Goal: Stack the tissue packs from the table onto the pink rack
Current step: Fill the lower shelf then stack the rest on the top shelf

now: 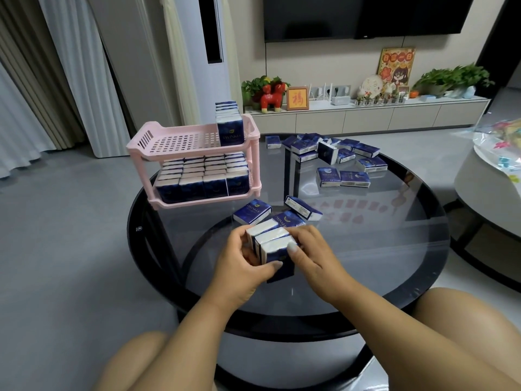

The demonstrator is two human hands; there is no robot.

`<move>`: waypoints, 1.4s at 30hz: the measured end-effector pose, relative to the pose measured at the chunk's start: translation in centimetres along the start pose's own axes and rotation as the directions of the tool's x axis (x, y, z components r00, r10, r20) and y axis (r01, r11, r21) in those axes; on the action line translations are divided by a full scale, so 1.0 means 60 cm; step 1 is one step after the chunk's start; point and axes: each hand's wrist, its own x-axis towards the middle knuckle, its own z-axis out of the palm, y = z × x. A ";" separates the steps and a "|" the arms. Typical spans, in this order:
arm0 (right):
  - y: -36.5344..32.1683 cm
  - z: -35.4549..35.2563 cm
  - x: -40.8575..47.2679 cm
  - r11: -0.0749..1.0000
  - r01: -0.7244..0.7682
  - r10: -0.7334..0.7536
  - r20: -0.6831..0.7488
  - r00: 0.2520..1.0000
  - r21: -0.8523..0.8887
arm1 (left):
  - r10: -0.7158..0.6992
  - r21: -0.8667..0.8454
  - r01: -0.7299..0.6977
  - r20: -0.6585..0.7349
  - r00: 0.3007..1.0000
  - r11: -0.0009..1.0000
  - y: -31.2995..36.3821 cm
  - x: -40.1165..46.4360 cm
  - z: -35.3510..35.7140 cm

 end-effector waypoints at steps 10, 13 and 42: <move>-0.008 0.011 -0.011 0.967 -0.156 0.104 0.247 0.963 0.200 | -0.043 0.124 0.031 0.092 0.995 0.992 -0.005 0.012 -0.007; -0.008 0.012 -0.013 0.966 -0.176 0.122 0.271 0.955 0.188 | -0.033 0.162 0.018 0.090 0.995 0.987 -0.001 0.014 -0.008; 0.011 0.056 0.087 0.791 0.141 -0.041 0.178 0.983 -0.596 | 0.096 0.127 -0.080 -0.122 0.988 0.989 0.184 0.188 -0.233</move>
